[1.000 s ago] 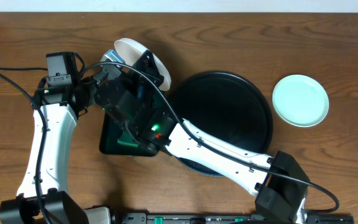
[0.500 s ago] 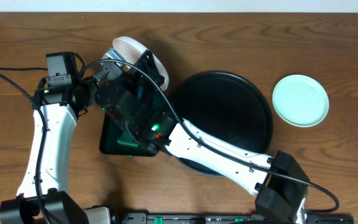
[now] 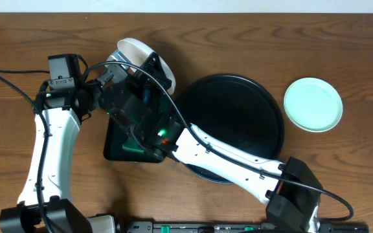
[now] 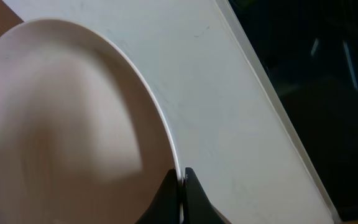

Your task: Clean dirty plates on tray and stack at the side

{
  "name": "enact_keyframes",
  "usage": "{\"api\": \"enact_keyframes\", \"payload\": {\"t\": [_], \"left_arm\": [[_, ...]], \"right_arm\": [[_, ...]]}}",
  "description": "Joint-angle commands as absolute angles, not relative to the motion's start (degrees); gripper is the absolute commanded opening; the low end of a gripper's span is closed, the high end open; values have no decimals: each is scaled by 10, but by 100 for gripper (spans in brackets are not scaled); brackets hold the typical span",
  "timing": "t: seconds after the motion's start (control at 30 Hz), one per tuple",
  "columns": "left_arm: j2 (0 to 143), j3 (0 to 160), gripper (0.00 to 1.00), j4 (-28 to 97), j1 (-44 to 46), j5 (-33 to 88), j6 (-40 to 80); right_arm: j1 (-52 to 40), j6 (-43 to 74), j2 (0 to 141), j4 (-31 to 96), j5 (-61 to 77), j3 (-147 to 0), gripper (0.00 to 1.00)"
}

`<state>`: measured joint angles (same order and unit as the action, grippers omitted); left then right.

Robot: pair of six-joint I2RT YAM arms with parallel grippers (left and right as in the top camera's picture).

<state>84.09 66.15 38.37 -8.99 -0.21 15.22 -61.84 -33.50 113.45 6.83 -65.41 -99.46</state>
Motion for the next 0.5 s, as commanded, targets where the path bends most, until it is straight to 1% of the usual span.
{"api": "enact_keyframes", "payload": {"t": [0.0, 0.03, 0.23, 0.37, 0.47], "left_arm": [[838, 669, 80, 384, -93, -7, 157], [838, 669, 80, 384, -93, -7, 157], [838, 669, 80, 384, -93, -7, 157], [838, 669, 81, 384, -93, -7, 157], [838, 669, 80, 384, -93, -7, 157]], "right_arm": [[-617, -312, 1122, 69, -668, -1001, 1], [-617, -292, 1122, 71, -665, -1001, 1], [-615, -275, 1123, 76, -658, -1001, 1], [-613, -224, 1123, 94, -657, -1001, 1], [-608, -152, 1123, 131, -638, -1001, 1]]}}
